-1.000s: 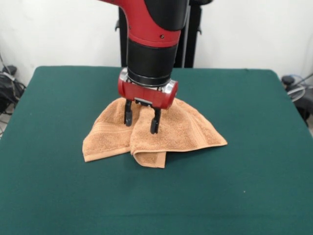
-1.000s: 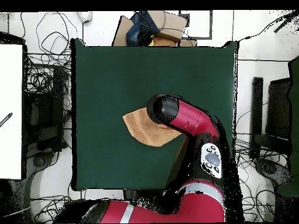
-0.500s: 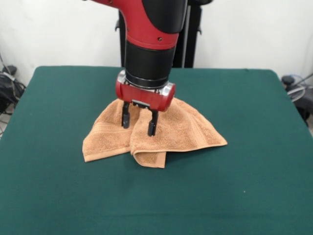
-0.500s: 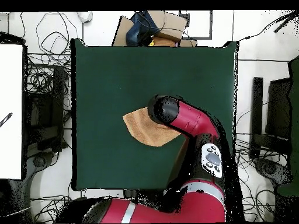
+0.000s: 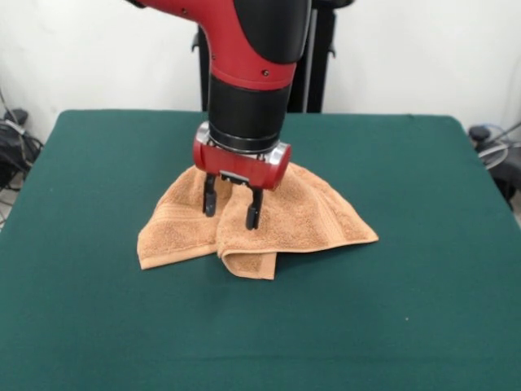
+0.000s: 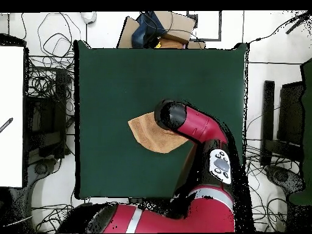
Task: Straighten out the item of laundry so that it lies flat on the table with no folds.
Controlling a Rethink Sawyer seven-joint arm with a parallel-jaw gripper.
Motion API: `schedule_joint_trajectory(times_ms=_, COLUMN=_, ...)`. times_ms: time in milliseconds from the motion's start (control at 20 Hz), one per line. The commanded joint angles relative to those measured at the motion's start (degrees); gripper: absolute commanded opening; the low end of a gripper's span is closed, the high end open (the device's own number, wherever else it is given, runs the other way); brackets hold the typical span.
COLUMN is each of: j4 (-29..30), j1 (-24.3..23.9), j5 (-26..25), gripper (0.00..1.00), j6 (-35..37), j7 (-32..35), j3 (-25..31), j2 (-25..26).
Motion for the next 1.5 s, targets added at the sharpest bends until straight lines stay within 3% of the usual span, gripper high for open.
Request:
schedule_joint_trajectory(times_ms=50, j4=2.34, j1=-0.14, j5=-2.58, gripper=1.00, j6=-2.86, j7=7.17, j3=4.57, j2=2.49)
schedule_joint_trajectory(times_ms=750, j4=1.39, j1=0.43, j5=-1.84, gripper=1.00, j6=-3.82, j7=8.29, j3=4.22, j2=3.95)
schedule_joint_trajectory(times_ms=800, j4=1.19, j1=0.54, j5=-1.66, gripper=0.00, j6=-3.51, j7=8.44, j3=4.06, j2=4.04)
schedule_joint_trajectory(times_ms=1500, j4=0.88, j1=0.24, j5=-1.67, gripper=0.00, j6=-3.65, j7=8.20, j3=4.05, j2=4.14)
